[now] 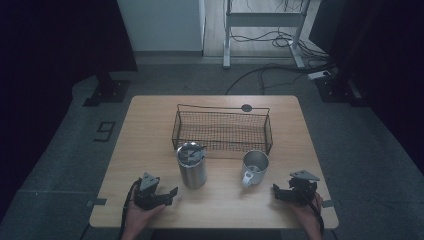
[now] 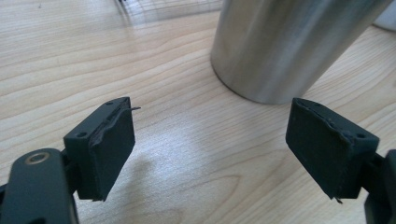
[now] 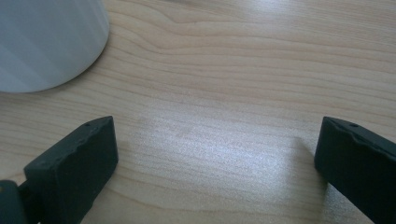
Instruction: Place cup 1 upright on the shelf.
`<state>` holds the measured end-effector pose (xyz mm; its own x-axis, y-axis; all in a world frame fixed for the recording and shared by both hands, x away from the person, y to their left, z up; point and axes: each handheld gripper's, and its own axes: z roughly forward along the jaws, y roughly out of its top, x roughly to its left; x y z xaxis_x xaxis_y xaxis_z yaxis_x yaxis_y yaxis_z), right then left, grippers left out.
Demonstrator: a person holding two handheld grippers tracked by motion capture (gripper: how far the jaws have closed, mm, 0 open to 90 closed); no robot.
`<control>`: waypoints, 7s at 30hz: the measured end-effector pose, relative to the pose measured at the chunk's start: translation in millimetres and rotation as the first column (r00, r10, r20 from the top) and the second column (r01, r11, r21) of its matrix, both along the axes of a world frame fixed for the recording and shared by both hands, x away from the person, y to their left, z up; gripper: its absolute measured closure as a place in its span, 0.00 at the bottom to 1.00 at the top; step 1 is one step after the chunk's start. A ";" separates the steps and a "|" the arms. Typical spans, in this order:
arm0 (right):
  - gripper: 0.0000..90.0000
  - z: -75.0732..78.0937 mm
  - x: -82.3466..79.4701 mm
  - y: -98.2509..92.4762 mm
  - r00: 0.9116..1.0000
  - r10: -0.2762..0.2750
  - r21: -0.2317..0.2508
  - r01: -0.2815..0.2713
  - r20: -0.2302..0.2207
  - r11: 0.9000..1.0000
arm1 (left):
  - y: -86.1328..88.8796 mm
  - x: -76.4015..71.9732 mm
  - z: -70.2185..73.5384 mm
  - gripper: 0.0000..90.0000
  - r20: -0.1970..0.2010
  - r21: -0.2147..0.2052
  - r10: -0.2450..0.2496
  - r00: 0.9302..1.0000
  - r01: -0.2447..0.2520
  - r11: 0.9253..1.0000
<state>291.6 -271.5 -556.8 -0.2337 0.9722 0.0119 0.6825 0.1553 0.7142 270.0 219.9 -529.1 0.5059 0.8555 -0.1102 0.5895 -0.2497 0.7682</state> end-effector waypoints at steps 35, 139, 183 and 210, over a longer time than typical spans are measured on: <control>0.01 0.0 3.2 -4.5 1.000 -0.020 0.003 0.020 0.006 1.000 | 3.5 -14.0 20.0 0.16 0.083 -0.080 0.019 0.996 -0.012 0.997; 0.07 0.7 2.6 -6.3 0.997 -0.072 0.006 0.072 0.020 0.997 | -71.4 53.2 48.7 0.04 0.210 -0.083 -0.132 0.969 0.152 0.985; 0.08 0.7 2.6 -6.6 0.997 -0.074 0.008 0.074 0.022 0.997 | -52.8 47.5 87.4 0.04 0.274 -0.124 -0.136 0.952 0.176 0.977; 0.09 0.7 2.5 -6.9 0.997 -0.075 0.007 0.075 0.024 0.997 | -47.8 64.8 100.5 0.04 0.274 -0.162 -0.105 0.956 0.153 0.975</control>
